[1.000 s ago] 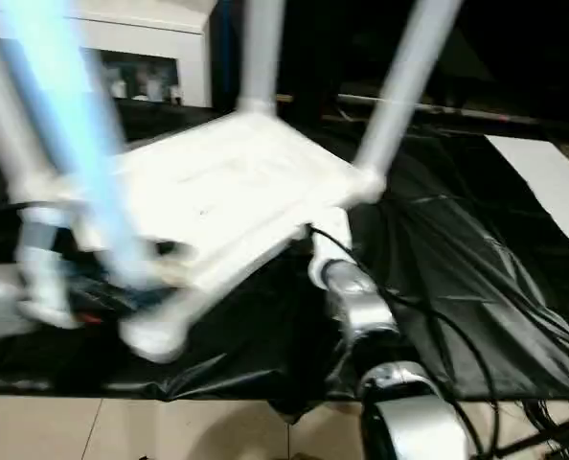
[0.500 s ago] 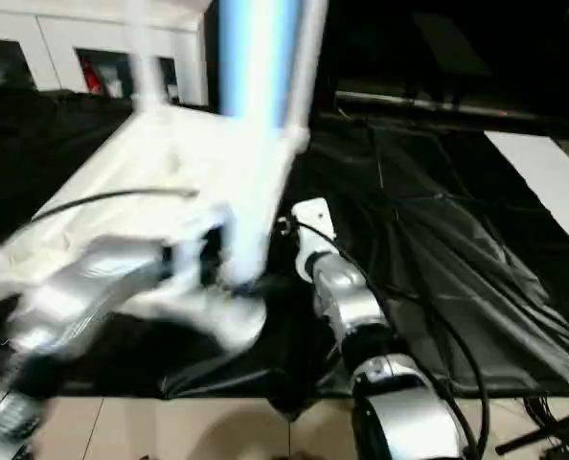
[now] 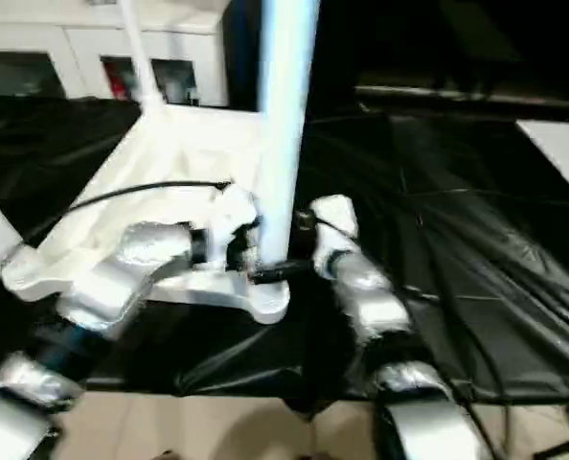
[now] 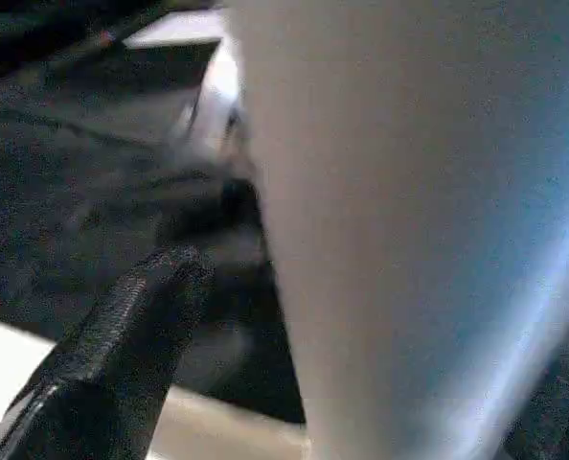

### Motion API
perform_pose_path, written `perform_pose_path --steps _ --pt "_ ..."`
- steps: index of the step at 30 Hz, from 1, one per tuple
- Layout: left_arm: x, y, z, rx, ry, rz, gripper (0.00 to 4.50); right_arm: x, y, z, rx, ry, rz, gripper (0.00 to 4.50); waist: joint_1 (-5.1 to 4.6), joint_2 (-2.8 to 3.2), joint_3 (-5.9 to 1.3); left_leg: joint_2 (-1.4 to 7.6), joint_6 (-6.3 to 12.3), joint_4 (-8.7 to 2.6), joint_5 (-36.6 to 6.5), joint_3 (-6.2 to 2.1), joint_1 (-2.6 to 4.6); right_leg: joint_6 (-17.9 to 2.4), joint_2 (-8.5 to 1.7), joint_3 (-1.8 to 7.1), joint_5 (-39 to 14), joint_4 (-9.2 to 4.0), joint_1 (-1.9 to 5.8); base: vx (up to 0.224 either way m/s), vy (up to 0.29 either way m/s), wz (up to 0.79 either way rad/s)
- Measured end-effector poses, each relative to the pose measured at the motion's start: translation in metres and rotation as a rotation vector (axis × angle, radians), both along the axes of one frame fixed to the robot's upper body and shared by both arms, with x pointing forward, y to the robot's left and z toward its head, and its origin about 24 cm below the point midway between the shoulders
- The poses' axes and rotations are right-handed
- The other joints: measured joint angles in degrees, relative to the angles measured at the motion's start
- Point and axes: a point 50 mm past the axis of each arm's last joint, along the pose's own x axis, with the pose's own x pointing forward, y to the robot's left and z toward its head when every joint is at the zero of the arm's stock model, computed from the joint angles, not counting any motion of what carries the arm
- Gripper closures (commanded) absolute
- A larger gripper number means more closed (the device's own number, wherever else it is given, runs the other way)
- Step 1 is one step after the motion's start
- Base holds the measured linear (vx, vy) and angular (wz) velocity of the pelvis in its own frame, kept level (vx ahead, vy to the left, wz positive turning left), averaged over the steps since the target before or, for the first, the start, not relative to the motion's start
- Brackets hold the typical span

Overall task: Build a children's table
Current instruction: Rotate table base

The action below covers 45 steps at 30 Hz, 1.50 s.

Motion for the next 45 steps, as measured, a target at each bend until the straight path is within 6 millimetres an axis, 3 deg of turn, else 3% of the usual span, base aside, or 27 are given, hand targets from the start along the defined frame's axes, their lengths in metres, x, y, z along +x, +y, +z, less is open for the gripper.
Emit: perform_pose_path --steps 5,10,18,28,36,45 --pt "-0.006 0.026 -0.013 0.084 0.048 -0.036 0.05 -0.008 -0.033 0.011 -0.059 -0.048 0.016 0.68 -0.28 0.05 0.02 0.01 0.01 -0.01 0.00 0.01 -0.25 0.02 0.05 0.01 -0.04 -0.02 -0.11 0.000 0.000 0.00" --pt "-0.006 0.039 -0.012 0.128 0.043 -0.046 0.05 -0.021 -0.035 0.024 -0.052 -0.057 0.177 0.68 -0.19 0.09 0.01 0.01 0.01 0.00 0.00 0.02 -0.06 0.04 0.02 0.00 -0.04 -0.06 -0.07 0.000 0.000 0.00" --pt "-0.007 0.066 -0.023 0.202 0.152 -0.062 0.74 -0.054 -0.045 0.046 -0.099 0.017 0.507 0.68 0.50 0.00 0.01 0.00 0.02 -0.01 0.00 0.04 0.04 0.09 0.02 0.01 -0.07 -0.11 -0.01 0.000 0.000 0.00" --pt "0.005 0.071 -0.031 0.361 0.138 -0.086 1.60 -0.076 -0.043 0.051 -0.142 0.153 0.743 0.68 1.76 -0.08 -0.01 0.00 0.03 0.00 0.01 0.02 0.01 0.11 -0.02 -0.06 -0.08 -0.24 0.05 0.000 0.000 0.00" --pt "0.011 0.071 -0.047 0.456 0.182 -0.102 2.23 -0.079 -0.040 0.049 -0.156 0.196 0.762 0.68 2.14 -0.07 -0.01 0.01 0.03 0.00 0.01 0.02 -0.07 0.17 -0.02 -0.07 -0.12 -0.27 0.04 0.000 0.000 0.00" --pt "0.019 0.065 -0.049 0.459 0.178 -0.111 2.93 -0.082 -0.038 0.051 -0.166 0.203 0.784 0.68 2.78 -0.05 -0.02 0.01 0.03 0.00 0.01 0.02 0.00 0.17 -0.05 -0.08 -0.12 -0.27 0.10 0.000 0.000 0.00"
